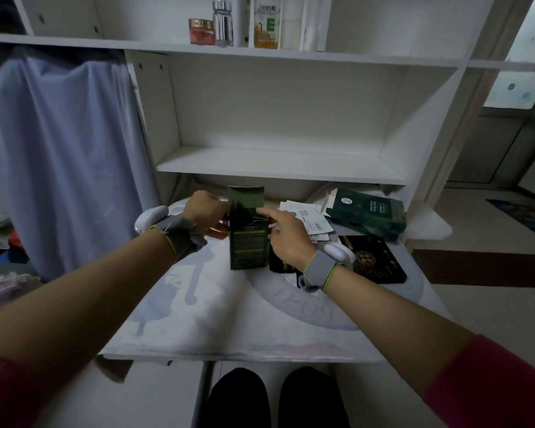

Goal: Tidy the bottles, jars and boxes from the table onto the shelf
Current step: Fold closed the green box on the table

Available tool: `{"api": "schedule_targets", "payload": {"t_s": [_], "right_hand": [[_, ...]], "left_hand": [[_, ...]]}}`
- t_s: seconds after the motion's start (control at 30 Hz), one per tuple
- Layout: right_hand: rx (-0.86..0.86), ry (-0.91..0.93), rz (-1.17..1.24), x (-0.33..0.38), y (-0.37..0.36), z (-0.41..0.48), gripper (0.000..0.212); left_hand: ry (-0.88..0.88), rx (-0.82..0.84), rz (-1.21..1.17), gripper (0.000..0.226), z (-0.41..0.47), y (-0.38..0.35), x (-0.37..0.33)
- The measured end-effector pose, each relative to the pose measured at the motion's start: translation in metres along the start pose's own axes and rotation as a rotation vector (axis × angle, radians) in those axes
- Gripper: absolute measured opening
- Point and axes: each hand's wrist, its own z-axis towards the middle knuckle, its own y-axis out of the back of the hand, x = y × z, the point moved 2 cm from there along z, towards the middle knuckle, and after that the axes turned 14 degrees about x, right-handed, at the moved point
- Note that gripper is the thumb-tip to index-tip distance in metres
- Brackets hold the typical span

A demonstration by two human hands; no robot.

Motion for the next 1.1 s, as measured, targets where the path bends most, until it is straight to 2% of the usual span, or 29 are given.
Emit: {"api": "schedule_targets", "payload": {"t_s": [0.13, 0.27, 0.37, 0.53, 0.73, 0.83, 0.97, 1.1], "right_hand": [[0.008, 0.006, 0.0, -0.001, -0.001, -0.001, 0.053], [0.002, 0.008, 0.041, -0.003, -0.003, 0.003, 0.047], [-0.021, 0.009, 0.117, -0.002, -0.002, 0.004, 0.035], [-0.124, -0.001, 0.147, -0.004, 0.0, 0.004, 0.029], [-0.204, -0.036, 0.369, -0.005, 0.003, 0.001, 0.025], [-0.226, 0.011, 0.412, -0.005, 0.004, -0.001, 0.027], [-0.226, 0.07, 0.401, -0.002, 0.005, -0.001, 0.027], [-0.245, 0.109, 0.292, -0.004, 0.003, 0.003, 0.013]], "left_hand": [[0.007, -0.001, 0.069, 0.024, 0.004, -0.001, 0.008], [-0.023, -0.027, 0.092, 0.039, 0.005, 0.0, 0.01], [-0.148, 0.024, 0.115, 0.045, 0.004, -0.001, 0.006], [-0.238, 0.116, 0.053, 0.027, -0.001, -0.001, 0.004], [-0.28, 0.113, 0.08, 0.02, -0.004, 0.0, 0.008], [-0.297, 0.109, 0.11, 0.021, -0.003, 0.001, 0.013], [-0.32, 0.095, 0.146, 0.027, -0.002, 0.0, 0.017], [-0.325, 0.121, 0.136, 0.03, 0.001, 0.001, 0.021]]}}
